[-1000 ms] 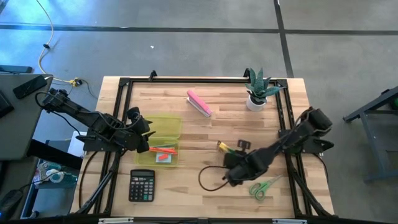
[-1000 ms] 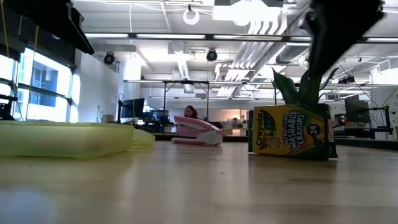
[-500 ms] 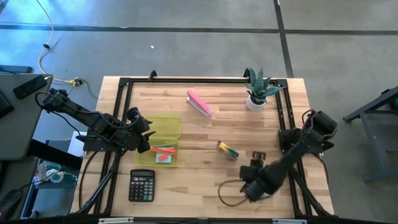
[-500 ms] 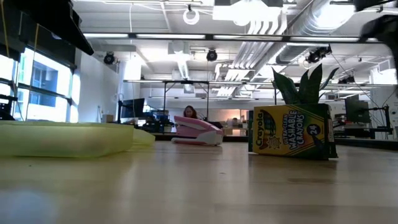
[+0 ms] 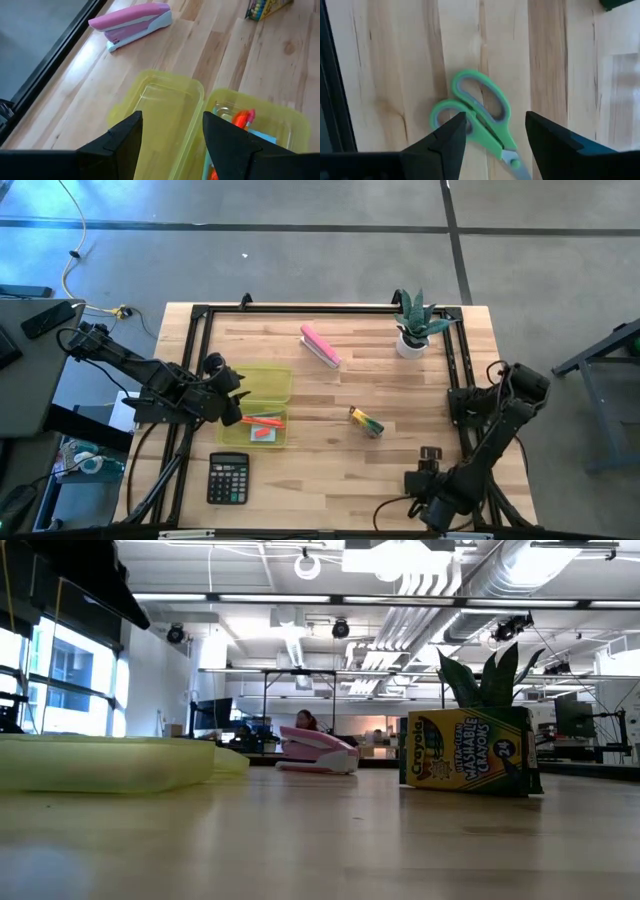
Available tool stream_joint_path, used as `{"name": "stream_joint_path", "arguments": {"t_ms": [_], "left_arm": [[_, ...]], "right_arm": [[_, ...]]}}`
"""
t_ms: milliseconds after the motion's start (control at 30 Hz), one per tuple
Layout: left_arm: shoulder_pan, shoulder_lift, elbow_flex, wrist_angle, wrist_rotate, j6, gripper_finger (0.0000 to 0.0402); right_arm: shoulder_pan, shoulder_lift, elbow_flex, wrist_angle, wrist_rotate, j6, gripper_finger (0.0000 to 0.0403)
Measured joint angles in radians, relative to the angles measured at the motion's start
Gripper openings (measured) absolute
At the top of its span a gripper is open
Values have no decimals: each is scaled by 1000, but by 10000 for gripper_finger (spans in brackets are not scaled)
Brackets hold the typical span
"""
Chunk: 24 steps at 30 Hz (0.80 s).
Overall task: Pack school essentials
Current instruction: Put the green scissors into the yellow supply box
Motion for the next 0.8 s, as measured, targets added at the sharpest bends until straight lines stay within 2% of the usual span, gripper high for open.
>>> {"name": "stream_joint_path", "arguments": {"t_ms": [167, 433, 633, 800], "left_arm": [[0, 0, 0, 0, 0, -44, 195], [0, 0, 0, 0, -1, -52, 195], [0, 0, 0, 0, -4, -51, 195], [0, 0, 0, 0, -8, -51, 195]], "right_arm": [[23, 0, 0, 10, -34, -1, 194], [62, 0, 0, 35, 36, -102, 194], [70, 14, 0, 39, 43, -115, 194], [70, 59, 0, 79, 45, -204, 194]]}}
